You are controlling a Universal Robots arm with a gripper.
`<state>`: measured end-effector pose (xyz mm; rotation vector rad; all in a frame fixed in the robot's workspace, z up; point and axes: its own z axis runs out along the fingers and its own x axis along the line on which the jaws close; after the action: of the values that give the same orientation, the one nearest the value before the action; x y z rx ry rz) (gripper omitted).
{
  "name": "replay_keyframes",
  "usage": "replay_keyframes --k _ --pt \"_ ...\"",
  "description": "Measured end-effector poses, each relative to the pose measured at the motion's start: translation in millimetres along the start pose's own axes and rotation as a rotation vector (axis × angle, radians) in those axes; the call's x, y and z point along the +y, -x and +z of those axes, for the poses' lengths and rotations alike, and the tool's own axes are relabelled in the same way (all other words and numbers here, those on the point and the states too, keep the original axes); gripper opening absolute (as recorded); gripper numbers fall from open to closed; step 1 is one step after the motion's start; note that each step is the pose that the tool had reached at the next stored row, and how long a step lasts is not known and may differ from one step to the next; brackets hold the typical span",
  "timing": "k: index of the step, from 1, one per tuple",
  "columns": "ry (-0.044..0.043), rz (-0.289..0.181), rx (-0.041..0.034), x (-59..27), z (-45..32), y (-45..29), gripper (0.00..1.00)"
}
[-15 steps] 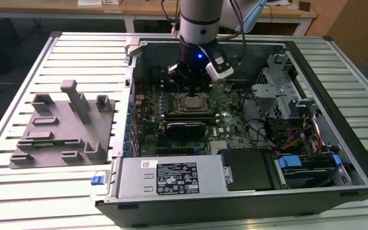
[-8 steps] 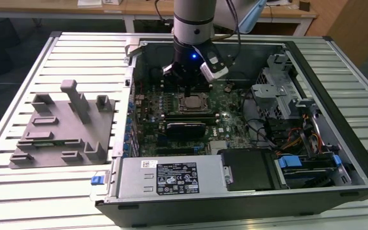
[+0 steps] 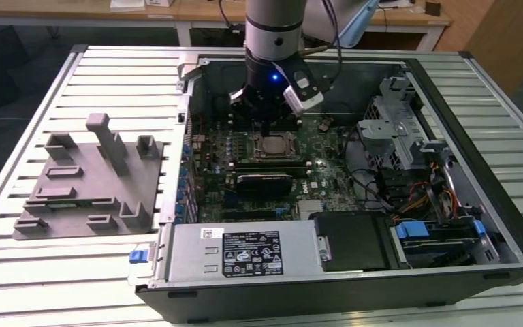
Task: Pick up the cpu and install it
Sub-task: 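Install the first cpu locking lever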
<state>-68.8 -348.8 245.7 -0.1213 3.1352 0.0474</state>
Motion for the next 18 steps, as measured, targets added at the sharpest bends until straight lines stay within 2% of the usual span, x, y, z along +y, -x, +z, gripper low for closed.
replay_keyframes --k 18 --pt "0.0012 0.000 0.0001 0.6 -1.6 -7.4 0.11"
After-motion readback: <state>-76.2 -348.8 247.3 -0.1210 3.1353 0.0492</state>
